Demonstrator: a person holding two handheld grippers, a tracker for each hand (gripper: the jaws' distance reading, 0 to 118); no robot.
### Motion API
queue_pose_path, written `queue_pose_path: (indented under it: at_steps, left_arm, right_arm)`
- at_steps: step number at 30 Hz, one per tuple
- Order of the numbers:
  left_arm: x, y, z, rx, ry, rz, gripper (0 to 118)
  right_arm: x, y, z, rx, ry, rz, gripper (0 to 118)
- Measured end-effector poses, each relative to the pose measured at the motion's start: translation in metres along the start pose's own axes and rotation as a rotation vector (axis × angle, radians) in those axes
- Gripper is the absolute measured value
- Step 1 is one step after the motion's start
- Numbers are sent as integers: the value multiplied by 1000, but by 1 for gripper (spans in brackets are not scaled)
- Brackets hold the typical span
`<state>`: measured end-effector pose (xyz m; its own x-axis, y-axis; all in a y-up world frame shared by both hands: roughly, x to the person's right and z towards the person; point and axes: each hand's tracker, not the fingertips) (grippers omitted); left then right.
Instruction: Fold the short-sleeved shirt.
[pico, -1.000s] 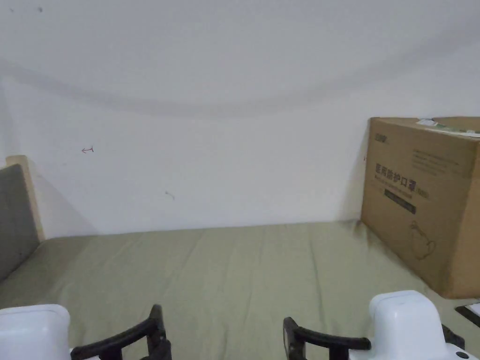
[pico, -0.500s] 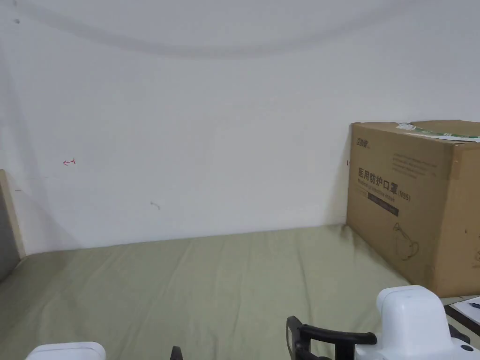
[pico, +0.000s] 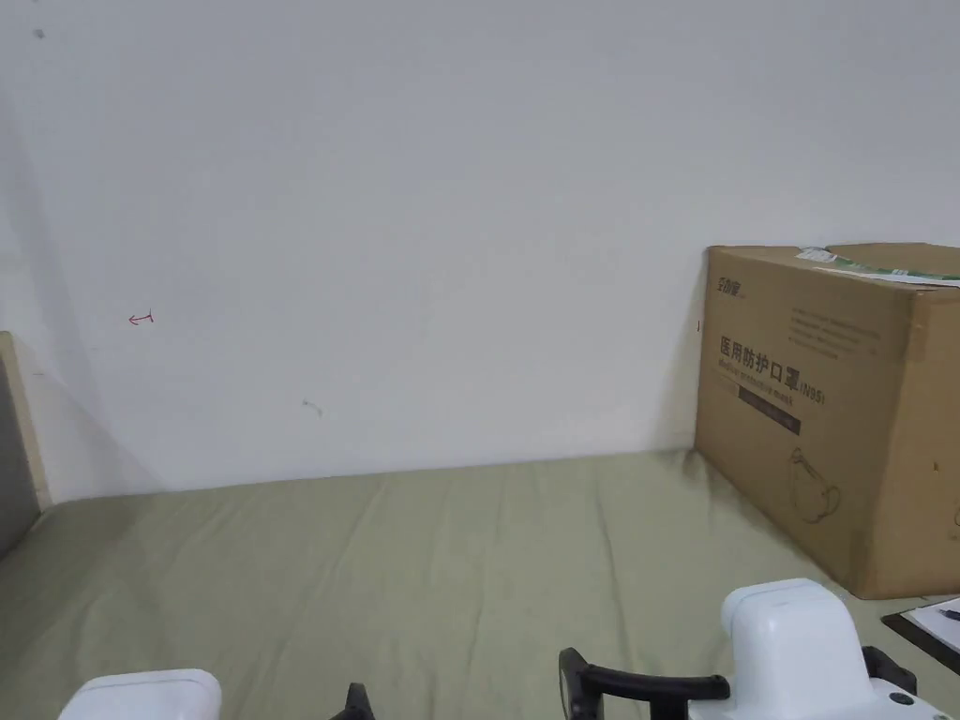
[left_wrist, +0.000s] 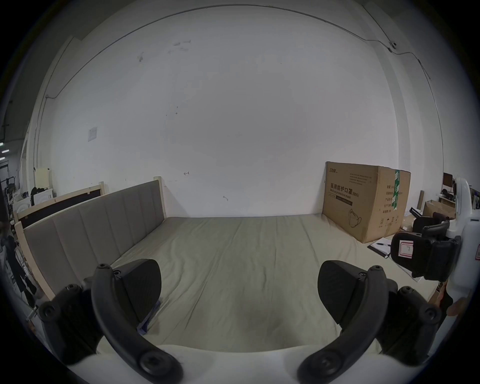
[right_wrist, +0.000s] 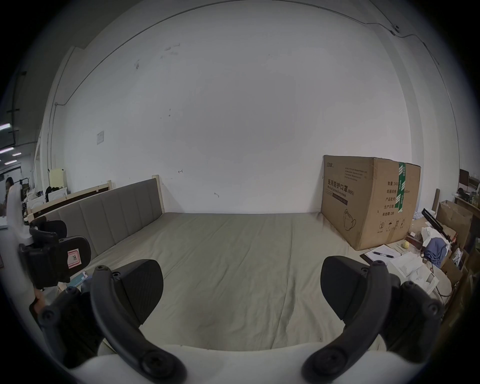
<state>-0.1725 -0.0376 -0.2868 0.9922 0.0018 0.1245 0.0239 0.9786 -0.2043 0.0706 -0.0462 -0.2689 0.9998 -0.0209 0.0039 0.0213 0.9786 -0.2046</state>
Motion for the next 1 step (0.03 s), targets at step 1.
queue_pose_path:
  at_steps: [1]
  left_arm:
    - [-1,1,1,3,-14,7,118]
  right_arm:
    - [-1,0,0,-1,-5,6,118]
